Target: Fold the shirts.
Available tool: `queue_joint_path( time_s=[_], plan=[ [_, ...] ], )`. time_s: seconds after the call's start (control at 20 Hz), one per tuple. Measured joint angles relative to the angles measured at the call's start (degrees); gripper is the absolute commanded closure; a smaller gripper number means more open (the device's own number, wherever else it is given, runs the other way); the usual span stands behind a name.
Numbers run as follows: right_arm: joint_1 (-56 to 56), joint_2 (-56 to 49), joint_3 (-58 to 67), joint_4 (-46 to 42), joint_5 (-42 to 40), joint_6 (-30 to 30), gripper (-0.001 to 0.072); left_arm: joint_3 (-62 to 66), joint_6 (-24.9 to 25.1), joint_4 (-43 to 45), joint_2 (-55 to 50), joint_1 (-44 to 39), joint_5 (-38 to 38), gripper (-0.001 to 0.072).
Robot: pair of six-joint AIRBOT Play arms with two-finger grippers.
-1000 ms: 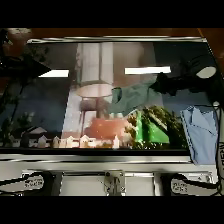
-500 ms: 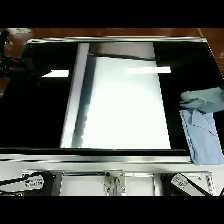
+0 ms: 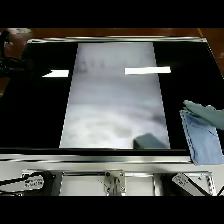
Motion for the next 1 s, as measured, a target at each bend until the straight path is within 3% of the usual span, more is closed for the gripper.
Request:
queue_joint_path(
  time_s=[0.25, 0.5, 0.55, 0.6, 0.65, 0.7, 1.0],
  plan=[
    [-0.39, 2.56, -8.63, -13.4, 3.65, -0.59, 0.0652, 0.0, 0.0, 0.0, 0.0, -0.5, -0.02, 0.0671],
    [-0.44, 4.31, -21.33, -19.47, -0.7, -0.55, 0.0652, 0.0, 0.02, -0.02, 0.0, -1.49, -0.02, 0.0671],
    [-0.44, 4.46, -23.28, -20.79, -1.99, -0.26, 0.0613, 0.0, 0.02, -0.02, 0.0, -1.68, 0.0, 0.0671],
    [-0.44, 4.5, -24.61, -22.21, -3.28, 0.07, 0.0432, 0.0, 0.02, -0.02, 0.0, -1.73, 0.0, 0.0671],
    [-0.46, 4.61, -25.66, -23.67, -4.72, 0.5, 0.0114, 0.0, 0.0, -0.02, 0.0, -1.84, 0.0, 0.0671],
    [-0.46, 4.66, -26.34, -24.79, -6.19, 0.63, 0.0035, 0.0, -0.07, 0.0, 0.0, -1.92, 0.02, 0.0671],
    [-0.48, 4.72, -22.14, -25.73, -10.95, -0.59, 0.0036, 0.0, -0.55, 0.15, 0.0, -2.73, 0.22, 0.0673]
  ],
)
